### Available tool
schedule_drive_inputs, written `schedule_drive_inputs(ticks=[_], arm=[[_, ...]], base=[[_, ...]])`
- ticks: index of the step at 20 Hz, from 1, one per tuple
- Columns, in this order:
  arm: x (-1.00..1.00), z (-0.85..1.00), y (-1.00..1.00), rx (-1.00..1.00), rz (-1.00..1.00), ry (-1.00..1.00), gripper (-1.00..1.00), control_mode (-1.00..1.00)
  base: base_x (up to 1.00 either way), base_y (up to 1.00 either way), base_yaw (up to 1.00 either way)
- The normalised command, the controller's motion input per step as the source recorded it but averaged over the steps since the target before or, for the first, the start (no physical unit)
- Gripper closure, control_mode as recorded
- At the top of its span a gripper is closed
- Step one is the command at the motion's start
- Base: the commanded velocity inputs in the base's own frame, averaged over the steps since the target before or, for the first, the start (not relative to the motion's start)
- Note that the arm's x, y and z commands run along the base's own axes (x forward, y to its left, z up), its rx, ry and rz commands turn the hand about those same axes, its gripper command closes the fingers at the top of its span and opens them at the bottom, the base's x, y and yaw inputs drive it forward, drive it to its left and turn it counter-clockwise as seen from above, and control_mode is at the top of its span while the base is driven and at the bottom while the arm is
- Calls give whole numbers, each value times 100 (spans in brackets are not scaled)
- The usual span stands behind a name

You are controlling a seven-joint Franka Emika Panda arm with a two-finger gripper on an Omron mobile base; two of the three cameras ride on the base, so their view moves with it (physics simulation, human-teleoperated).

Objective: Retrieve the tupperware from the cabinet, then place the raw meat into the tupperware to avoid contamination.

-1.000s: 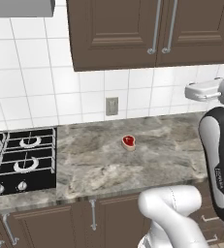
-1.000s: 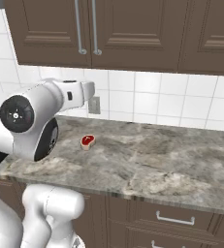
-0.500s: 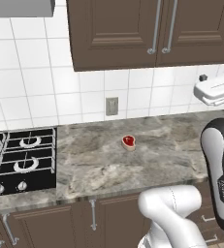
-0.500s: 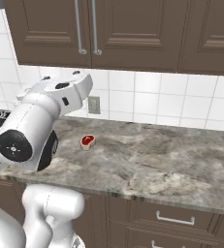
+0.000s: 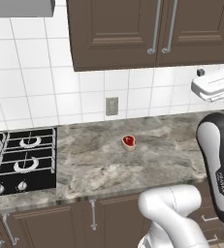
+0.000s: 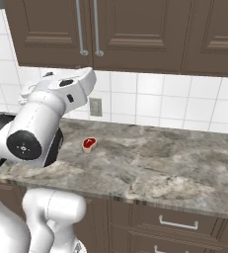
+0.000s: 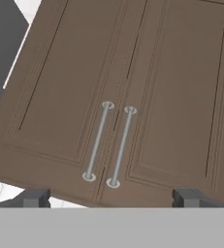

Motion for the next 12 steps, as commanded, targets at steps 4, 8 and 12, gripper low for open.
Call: schedule_drive_inputs(ticks=[4,8,12], arm=[[23,21,-1,3,0,0,-100,-100],[32,16,0,6,0,2,-100,-100],[33,8,0,12,0,6,-100,-100]], base=[[0,0,0],[0,0,0],[0,0,0]])
